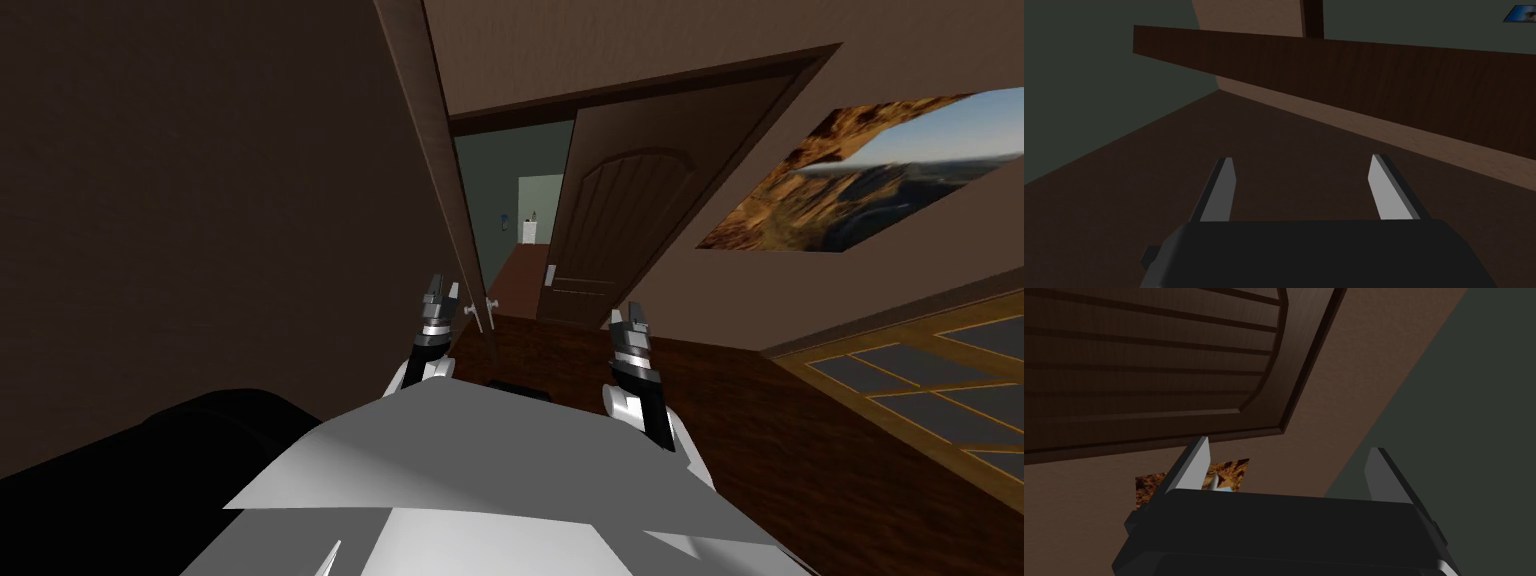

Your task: Pull the door open

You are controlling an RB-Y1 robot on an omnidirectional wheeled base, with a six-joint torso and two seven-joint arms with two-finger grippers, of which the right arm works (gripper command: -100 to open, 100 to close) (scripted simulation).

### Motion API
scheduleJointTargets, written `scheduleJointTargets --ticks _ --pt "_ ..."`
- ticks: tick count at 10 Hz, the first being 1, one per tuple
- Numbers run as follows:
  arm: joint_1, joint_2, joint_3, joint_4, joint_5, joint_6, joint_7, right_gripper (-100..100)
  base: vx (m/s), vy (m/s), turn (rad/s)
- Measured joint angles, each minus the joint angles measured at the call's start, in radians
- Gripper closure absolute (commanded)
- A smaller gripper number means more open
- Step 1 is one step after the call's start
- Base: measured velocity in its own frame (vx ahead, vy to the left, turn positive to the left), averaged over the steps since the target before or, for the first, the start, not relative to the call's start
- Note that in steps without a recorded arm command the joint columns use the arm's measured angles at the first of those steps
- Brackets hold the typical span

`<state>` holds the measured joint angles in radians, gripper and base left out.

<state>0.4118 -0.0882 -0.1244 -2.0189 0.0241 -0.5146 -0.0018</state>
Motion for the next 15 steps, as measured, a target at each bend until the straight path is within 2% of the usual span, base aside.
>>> scheduleJointTargets --ticks 1,4,6,7,9,11,14,15 --pt "-0.023 -0.008 -0.011 0.036 0.000 -0.002 -0.002 -100 0.058 -0.009 0.056" --pt "-0.060 -0.019 -0.028 0.103 0.000 0.006 -0.006 -100 0.047 -0.004 0.092" --pt "-0.099 -0.039 -0.055 0.173 -0.004 0.001 -0.015 -100 0.068 -0.002 0.144" --pt "-0.109 -0.040 -0.058 0.203 -0.003 -0.002 -0.016 -100 0.065 -0.002 0.098" --pt "-0.144 -0.065 -0.087 0.271 -0.008 -0.004 -0.029 -100 0.066 -0.011 0.152" --pt "-0.183 -0.072 -0.103 0.334 -0.007 0.003 -0.030 -100 0.050 -0.017 0.092" --pt "-0.227 -0.090 -0.126 0.420 -0.009 0.005 -0.037 -100 0.054 -0.007 0.112" --pt "-0.232 -0.094 -0.135 0.444 -0.010 0.004 -0.040 -100 0.041 -0.009 0.078"
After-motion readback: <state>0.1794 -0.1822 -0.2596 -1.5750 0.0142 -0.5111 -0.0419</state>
